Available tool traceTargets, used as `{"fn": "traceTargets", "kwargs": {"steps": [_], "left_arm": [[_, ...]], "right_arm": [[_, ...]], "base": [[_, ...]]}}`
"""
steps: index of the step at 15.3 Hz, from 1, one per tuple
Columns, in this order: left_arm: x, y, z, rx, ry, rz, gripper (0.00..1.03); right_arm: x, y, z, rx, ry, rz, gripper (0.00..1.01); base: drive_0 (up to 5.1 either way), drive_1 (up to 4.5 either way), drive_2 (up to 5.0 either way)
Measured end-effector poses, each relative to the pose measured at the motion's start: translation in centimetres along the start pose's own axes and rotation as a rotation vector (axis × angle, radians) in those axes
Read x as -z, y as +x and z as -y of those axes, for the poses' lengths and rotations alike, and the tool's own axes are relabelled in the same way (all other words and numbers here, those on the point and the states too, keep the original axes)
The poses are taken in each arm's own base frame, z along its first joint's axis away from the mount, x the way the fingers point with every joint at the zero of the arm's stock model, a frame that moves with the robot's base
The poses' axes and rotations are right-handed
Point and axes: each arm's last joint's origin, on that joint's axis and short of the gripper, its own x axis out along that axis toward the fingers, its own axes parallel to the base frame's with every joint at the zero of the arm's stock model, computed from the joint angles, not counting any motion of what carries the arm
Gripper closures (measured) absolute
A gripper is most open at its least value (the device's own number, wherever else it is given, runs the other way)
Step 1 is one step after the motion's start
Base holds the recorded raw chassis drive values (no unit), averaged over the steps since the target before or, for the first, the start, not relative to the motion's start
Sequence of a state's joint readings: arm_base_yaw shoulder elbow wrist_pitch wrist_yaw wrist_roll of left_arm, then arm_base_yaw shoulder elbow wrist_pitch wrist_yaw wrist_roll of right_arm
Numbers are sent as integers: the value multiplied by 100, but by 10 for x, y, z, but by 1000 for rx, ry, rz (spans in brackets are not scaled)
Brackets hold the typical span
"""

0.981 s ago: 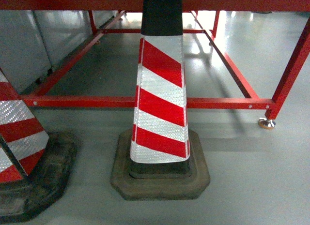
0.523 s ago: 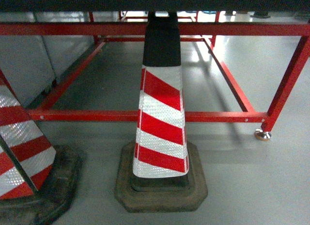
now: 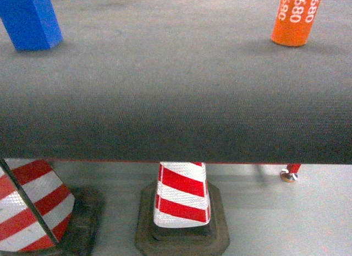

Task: Sort blue parts and orange caps into right shelf containers

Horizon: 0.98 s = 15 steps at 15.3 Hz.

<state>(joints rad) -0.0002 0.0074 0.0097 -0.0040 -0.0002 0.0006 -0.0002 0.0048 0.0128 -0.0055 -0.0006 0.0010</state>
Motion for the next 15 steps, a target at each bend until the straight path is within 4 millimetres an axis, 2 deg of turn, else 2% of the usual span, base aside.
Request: {"fn": "traceTargets", "kwargs": {"steps": [15], "left_arm": [[-1,0,0,1,0,9,5]], "right_arm": [[0,0,0,0,0,5,3]], "base": [[0,0,0]]}}
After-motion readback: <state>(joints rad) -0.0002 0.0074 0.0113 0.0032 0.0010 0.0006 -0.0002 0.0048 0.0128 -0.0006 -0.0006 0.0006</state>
